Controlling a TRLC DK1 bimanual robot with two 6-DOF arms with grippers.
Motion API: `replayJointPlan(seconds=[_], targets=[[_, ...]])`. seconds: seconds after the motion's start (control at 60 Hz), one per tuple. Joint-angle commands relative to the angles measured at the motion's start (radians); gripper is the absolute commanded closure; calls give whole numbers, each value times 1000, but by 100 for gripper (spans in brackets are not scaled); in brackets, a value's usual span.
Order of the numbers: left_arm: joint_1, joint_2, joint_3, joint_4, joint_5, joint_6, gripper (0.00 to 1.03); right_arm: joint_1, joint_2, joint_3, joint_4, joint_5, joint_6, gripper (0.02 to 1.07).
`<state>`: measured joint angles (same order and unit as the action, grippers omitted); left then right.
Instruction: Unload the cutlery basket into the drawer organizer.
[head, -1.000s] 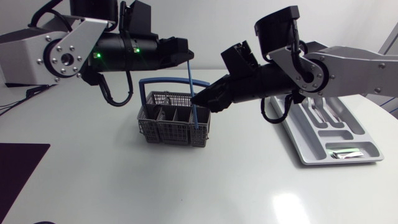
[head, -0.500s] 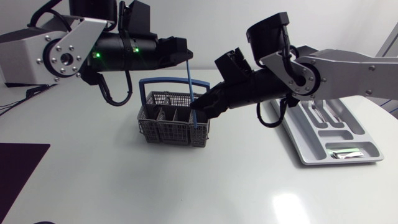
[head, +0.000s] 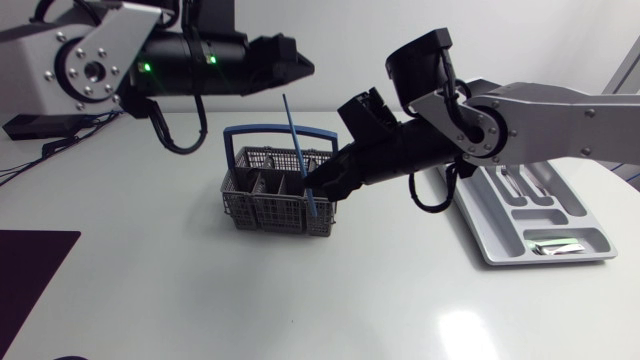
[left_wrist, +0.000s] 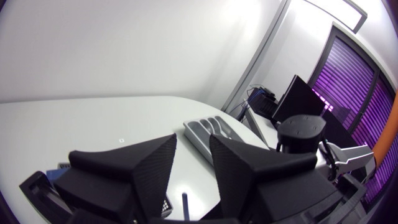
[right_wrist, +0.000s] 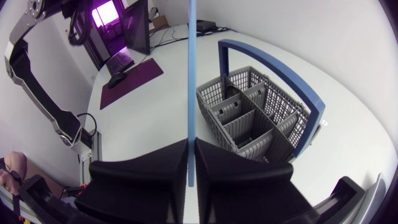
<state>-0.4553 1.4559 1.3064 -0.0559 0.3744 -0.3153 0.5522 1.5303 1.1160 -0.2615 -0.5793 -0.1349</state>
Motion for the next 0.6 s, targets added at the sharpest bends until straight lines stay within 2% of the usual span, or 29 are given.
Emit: replayJointPlan(seconds=[0.0, 0.117, 0.267, 0.367, 0.583], targets=[[40, -14, 105, -16, 12, -19, 47, 8, 2, -38, -16, -1, -15, 101], [86, -31, 151, -44, 14, 5, 46, -34, -35, -71, -41, 2, -32, 101], [150, -66, 151, -85, 14, 94, 46, -152, -85, -131, -81, 2, -81, 101], [190, -89, 122, -108, 8, 173, 46, -255, -107, -157, -117, 2, -118, 101], [210, -106, 8, -197, -11, 351, 46, -537, -84, -162, -179, 53, -207, 101]])
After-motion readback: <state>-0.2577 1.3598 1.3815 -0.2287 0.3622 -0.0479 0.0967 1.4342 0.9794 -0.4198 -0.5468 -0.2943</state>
